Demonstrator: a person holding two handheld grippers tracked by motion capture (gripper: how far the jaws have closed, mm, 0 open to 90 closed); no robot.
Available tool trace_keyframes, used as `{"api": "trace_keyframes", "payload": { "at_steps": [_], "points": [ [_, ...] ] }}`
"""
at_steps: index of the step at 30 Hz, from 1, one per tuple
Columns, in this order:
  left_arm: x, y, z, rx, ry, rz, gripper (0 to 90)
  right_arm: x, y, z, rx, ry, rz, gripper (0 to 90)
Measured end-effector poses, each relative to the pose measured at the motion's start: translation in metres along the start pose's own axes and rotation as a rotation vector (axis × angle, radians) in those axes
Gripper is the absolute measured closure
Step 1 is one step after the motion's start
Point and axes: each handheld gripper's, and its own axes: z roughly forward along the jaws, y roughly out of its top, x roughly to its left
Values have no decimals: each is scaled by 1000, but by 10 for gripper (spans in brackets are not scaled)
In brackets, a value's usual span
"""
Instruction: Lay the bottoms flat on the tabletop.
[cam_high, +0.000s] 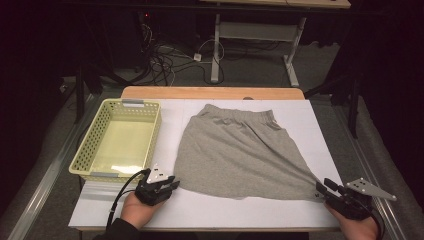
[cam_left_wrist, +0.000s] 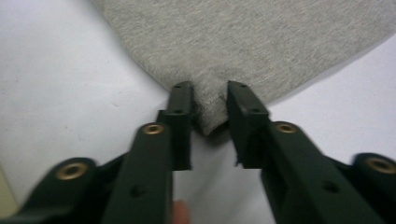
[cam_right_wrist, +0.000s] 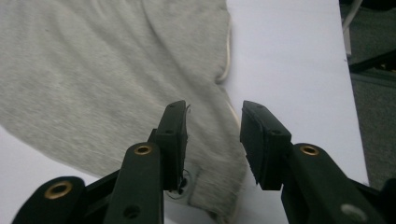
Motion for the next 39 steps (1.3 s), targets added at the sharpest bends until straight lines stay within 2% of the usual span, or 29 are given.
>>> {"api": "trace_keyframes", "payload": {
  "at_steps": [4,10,13,19,22,27,29,33,36,39],
  "points": [
    [2,0,-1,-4,-9,-7,802,10,4,-1,-18,20,-27,609],
    [-2,-4,-7,-35,16,21,814,22,9,10,-13,69,-66,602],
    [0,-13,-16,-40,23,1,815,28,16,19,-17,99,-84,602],
    [0,-42,-43,-25,40,-42,814,44,31,44,-4,168,-132,597],
    [1,-49,-51,-36,48,-67,814,51,35,54,2,193,-142,595],
    [-3,-47,-50,-52,52,-45,803,57,37,59,6,214,-162,593],
    [-5,-44,-49,-80,43,-32,794,58,35,57,8,213,-167,590],
    [-8,-33,-50,-148,25,-36,616,56,28,48,11,204,-161,591],
    [-15,-21,-45,-179,3,-8,507,54,22,39,8,199,-145,595],
    [-29,-8,-32,-176,-46,44,454,55,16,29,1,200,-146,614]
  ]
}}
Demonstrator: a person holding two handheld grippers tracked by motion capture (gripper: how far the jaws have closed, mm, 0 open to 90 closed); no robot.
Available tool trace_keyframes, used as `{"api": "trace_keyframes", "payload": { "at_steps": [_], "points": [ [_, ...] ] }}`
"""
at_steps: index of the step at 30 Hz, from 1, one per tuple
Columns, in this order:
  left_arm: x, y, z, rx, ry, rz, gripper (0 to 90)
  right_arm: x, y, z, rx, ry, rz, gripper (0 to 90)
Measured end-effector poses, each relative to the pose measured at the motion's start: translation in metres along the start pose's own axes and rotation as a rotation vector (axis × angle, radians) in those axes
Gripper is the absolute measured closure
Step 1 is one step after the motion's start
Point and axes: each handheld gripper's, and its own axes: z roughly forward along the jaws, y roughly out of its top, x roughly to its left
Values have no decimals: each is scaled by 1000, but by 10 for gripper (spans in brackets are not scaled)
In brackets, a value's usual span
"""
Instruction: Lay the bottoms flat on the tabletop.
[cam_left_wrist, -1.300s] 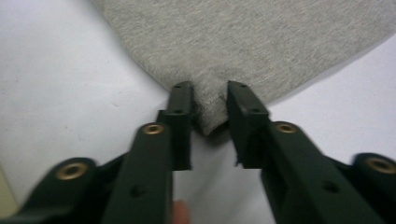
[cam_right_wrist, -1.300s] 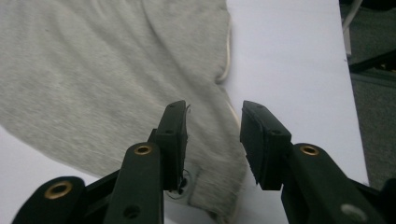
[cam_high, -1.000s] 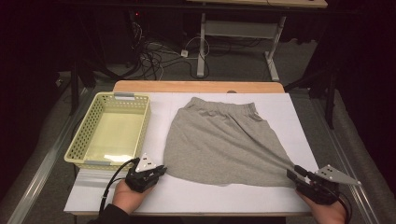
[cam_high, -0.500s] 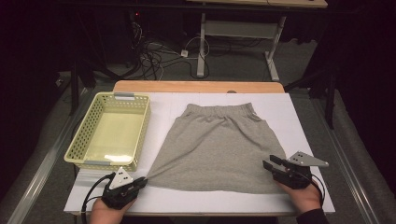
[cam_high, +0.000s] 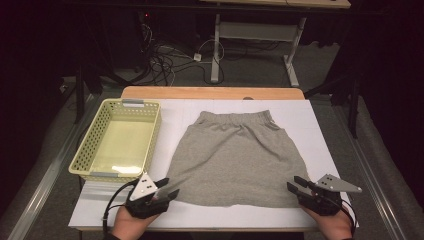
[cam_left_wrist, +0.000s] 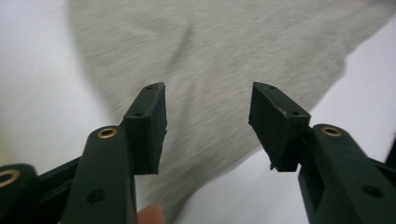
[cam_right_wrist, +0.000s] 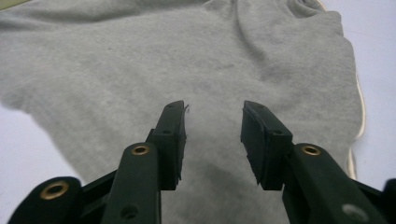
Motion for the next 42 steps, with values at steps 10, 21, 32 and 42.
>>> {"api": "trace_keyframes", "payload": {
  "at_steps": [10,21,32,42],
  "points": [
    [-52,20,47,95,-201,191,591,51,-9,1,64,111,-137,720],
    [-59,19,63,171,-155,211,650,72,-11,24,139,143,-191,687],
    [-57,19,57,148,-162,185,860,66,-3,23,142,142,-192,893],
    [-50,39,29,31,-194,171,861,62,17,-12,-9,125,-178,894]
  ]
}}
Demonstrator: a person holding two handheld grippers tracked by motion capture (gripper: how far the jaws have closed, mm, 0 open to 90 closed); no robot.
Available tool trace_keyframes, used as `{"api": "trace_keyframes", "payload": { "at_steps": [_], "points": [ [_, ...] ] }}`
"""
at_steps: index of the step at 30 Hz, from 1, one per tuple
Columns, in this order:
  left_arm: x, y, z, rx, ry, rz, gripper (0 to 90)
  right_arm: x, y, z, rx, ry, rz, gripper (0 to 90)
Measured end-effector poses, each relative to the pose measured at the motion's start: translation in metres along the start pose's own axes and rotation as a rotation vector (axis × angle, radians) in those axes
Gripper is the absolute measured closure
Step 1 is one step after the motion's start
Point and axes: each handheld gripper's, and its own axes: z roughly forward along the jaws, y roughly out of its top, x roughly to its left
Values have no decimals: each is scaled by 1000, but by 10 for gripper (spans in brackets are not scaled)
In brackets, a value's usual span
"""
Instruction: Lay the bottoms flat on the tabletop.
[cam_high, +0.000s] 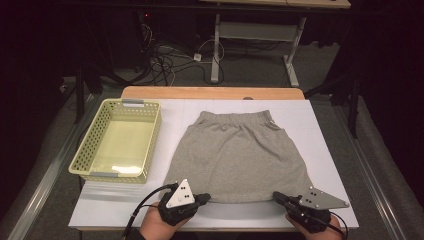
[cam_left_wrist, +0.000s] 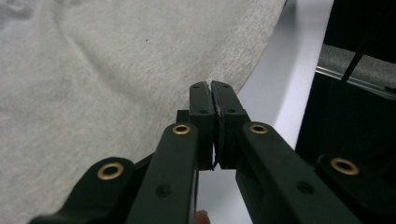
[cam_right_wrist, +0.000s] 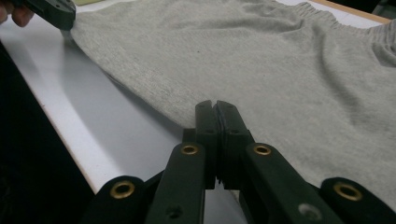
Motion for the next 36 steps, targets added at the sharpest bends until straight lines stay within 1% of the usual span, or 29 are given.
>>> {"api": "trace_keyframes", "payload": {
  "at_steps": [2,3,4,5,7,8,10,11,13,16,18,19,21,23,24,25,26,27,28,29,31,32,34,36],
  "points": [
    [7,-1,6,21,-10,-23,861,-2,1,5,7,-2,0,894],
    [9,-1,10,30,-26,-42,861,-3,0,8,17,2,8,894],
    [10,-2,12,43,-42,-49,861,-4,0,11,26,7,17,894],
    [7,-2,13,53,-49,-39,861,-5,-1,13,34,11,21,894],
    [-1,-2,12,72,-56,5,861,-2,-3,11,45,16,13,894],
    [-5,-3,12,81,-59,18,861,1,-5,9,48,20,10,895],
    [-9,-5,10,90,-63,31,861,5,-9,6,63,24,-1,895],
    [-10,-5,8,87,-64,31,861,6,-11,3,67,24,-5,896],
    [-10,-7,4,84,-78,27,862,6,-12,-3,58,32,4,899],
    [-14,-12,5,113,-93,38,863,11,-12,-6,59,39,-5,899],
    [-15,-17,11,148,-101,45,862,15,-15,-2,79,56,-9,899],
    [-15,-18,15,160,-108,38,862,17,-17,0,95,65,-10,899],
    [-15,-21,21,174,-109,33,861,19,-21,7,131,87,-13,899],
    [-15,-22,23,173,-104,24,856,20,-25,14,164,99,-13,898],
    [-14,-22,22,171,-110,18,836,20,-26,15,171,98,-10,895],
    [-13,-21,21,162,-111,15,787,19,-27,16,166,95,-7,879],
    [-11,-21,18,150,-108,8,708,18,-26,14,152,96,2,822],
    [-8,-20,14,139,-93,0,636,16,-25,11,131,85,18,740],
    [-3,-19,8,121,-64,-12,589,13,-23,7,110,62,32,689],
    [3,-20,1,99,-31,-29,548,8,-22,2,88,37,49,663],
    [17,-27,-15,54,50,-78,495,-4,-23,-8,49,-21,91,618],
    [24,-32,-23,48,100,-102,480,-11,-26,-13,37,-53,114,601],
    [37,-45,-36,49,177,-167,475,-25,-32,-21,29,-115,160,576],
    [47,-58,-46,67,226,-220,475,-39,-40,-27,33,-172,194,554]
  ]
}}
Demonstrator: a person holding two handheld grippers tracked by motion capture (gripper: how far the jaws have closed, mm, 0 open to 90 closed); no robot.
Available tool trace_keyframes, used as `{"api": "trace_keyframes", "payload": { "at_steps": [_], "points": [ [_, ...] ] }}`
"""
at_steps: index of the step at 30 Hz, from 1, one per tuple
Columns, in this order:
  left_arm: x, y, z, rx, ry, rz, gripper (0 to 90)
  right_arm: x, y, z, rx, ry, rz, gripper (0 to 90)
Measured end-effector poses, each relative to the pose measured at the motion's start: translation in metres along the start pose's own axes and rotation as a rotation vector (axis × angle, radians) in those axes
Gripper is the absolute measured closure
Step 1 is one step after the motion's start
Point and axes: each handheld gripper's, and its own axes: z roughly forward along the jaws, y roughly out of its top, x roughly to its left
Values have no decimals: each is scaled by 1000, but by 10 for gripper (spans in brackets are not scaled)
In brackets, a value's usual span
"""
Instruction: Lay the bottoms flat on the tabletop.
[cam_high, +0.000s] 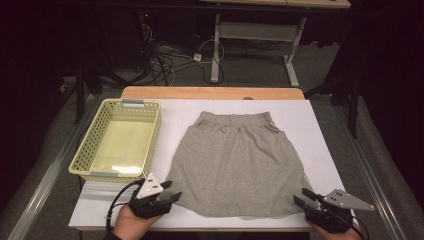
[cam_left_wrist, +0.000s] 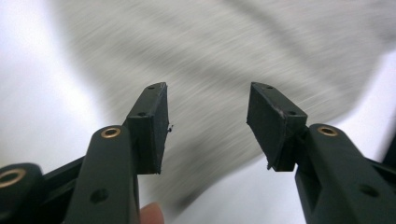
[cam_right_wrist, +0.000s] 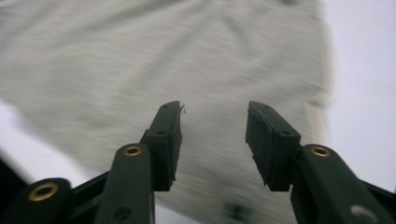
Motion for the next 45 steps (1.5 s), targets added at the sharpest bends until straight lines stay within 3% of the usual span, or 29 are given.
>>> {"api": "trace_keyframes", "payload": {
  "at_steps": [4,7,9,12,15,17,19,23,29,30,32,34,36,39,42,45],
  "points": [
    [15,-12,-3,31,70,-49,474,-22,-8,-3,9,-89,49,525],
    [18,-13,4,78,40,-59,479,-32,-12,0,25,-123,74,525],
    [15,-13,7,72,23,-61,515,-36,-14,4,41,-128,83,532],
    [13,-14,7,68,-10,-47,649,-38,-17,8,62,-142,74,560],
    [11,-13,6,76,-33,-28,784,-40,-21,10,74,-146,79,672],
    [9,-13,3,85,-18,-5,809,-42,-22,7,75,-120,85,852],
    [9,-13,-1,85,-20,-8,812,-40,-25,1,72,-115,80,881],
    [9,-18,-17,50,-32,-36,812,-38,-28,-17,46,-131,70,885],
    [6,-30,-39,43,-61,-48,809,-37,-38,-39,44,-125,80,877],
    [5,-30,-39,42,-55,-51,801,-36,-39,-40,46,-121,88,857],
    [3,-27,-39,39,-34,-51,708,-34,-36,-39,32,-111,94,732],
    [-1,-23,-38,21,-6,-60,554,-27,-29,-39,-5,-75,93,689],
    [-8,-18,-38,1,-12,-34,441,-14,-21,-36,-22,-38,60,662],
    [-25,-10,-31,-29,-77,7,442,10,-11,-26,-28,31,16,639],
    [-46,2,-12,-35,-149,47,443,33,-5,-6,3,112,-27,622],
    [-67,16,16,11,-226,99,438,53,-2,18,58,170,-82,609]
  ]
}}
